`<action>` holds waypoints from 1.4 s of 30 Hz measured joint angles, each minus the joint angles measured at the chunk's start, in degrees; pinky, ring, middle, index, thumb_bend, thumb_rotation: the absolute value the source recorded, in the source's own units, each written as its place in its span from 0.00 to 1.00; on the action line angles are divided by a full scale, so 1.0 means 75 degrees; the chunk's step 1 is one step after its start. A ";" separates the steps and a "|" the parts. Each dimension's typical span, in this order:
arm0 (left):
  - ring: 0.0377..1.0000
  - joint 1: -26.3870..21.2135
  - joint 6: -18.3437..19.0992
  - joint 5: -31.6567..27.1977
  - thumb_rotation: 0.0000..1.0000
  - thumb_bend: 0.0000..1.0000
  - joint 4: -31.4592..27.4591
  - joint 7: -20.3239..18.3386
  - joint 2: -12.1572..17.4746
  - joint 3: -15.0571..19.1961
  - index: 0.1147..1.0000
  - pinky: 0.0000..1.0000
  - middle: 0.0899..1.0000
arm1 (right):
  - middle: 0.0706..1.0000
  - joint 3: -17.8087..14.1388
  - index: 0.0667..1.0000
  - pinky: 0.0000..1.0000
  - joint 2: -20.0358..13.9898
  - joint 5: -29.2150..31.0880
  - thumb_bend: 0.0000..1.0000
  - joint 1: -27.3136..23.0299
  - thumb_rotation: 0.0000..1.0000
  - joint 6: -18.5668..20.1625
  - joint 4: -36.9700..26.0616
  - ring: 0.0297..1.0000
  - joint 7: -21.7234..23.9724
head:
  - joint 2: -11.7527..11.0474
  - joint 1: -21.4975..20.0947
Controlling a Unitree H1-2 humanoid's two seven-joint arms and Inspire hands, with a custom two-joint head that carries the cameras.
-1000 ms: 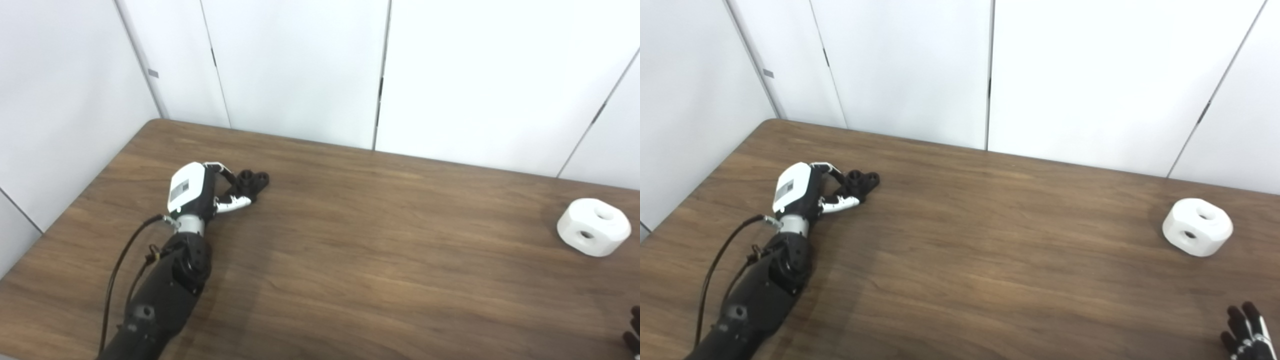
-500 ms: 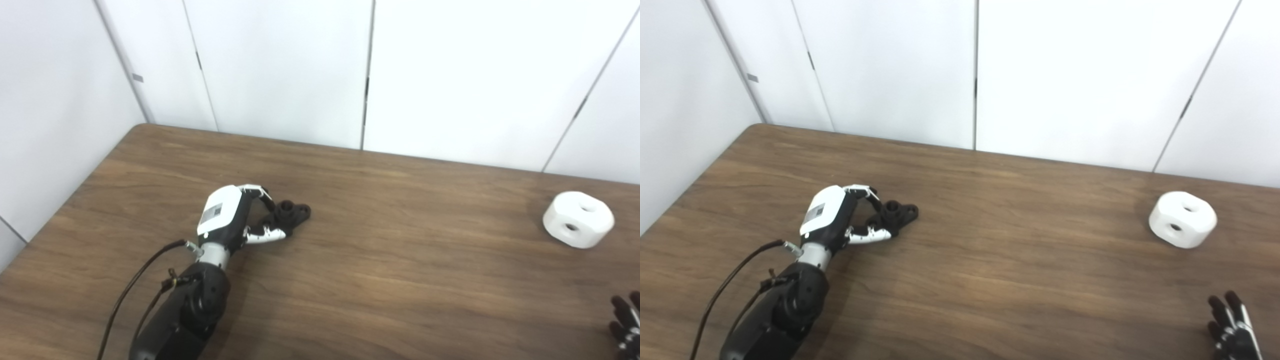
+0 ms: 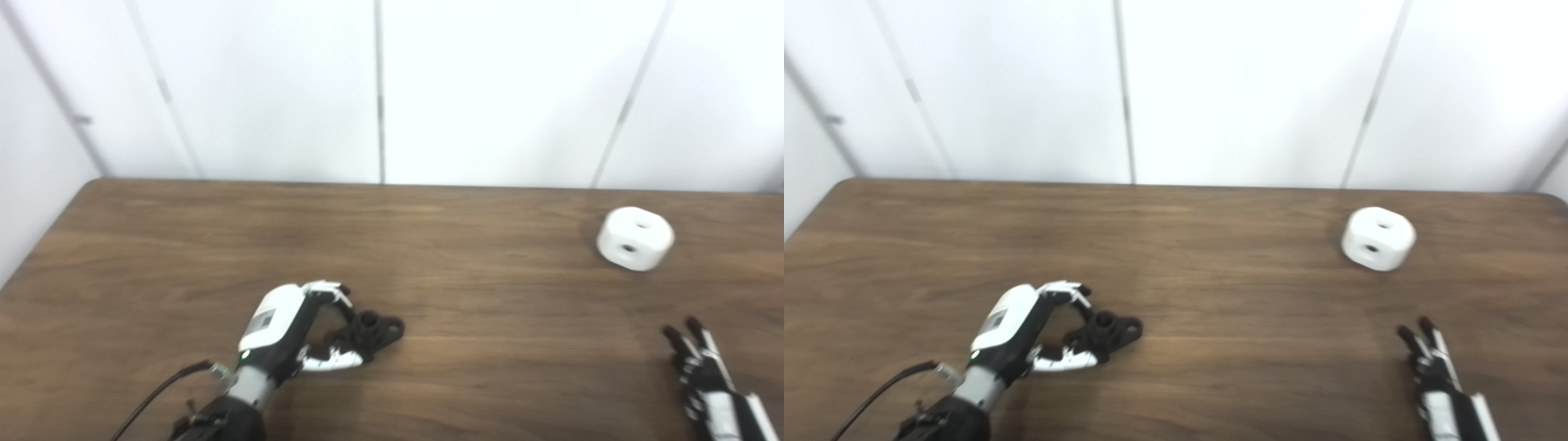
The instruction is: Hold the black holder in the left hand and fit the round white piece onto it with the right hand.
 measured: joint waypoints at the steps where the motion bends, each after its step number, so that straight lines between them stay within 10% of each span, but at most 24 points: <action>1: 0.85 0.0022 0.0021 0.0009 0.06 0.52 -0.0090 -0.0124 -0.0001 -0.0050 0.42 0.78 0.76 | 0.93 0.0031 1.00 1.00 0.0047 -0.0056 0.56 0.0001 0.97 0.0047 -0.0077 0.99 -0.0069 | 0.0047 -0.0094; 14: 0.86 0.0555 -0.0085 0.0387 0.06 0.52 -0.0941 -0.0960 -0.0243 -0.0869 0.42 0.80 0.78 | 0.93 0.0361 1.00 1.00 0.0266 -0.0517 0.58 -0.0005 0.98 0.0610 -0.0457 0.98 -0.0384 | 0.0328 -0.0364; 42: 0.88 0.0642 -0.0983 0.1844 0.06 0.52 -0.0315 -0.0840 -0.0373 -0.1044 0.42 0.89 0.79 | 0.90 0.0465 1.00 1.00 0.0290 -0.0636 0.61 -0.0038 0.97 0.1021 -0.0744 0.96 -0.0461 | 0.0539 -0.0282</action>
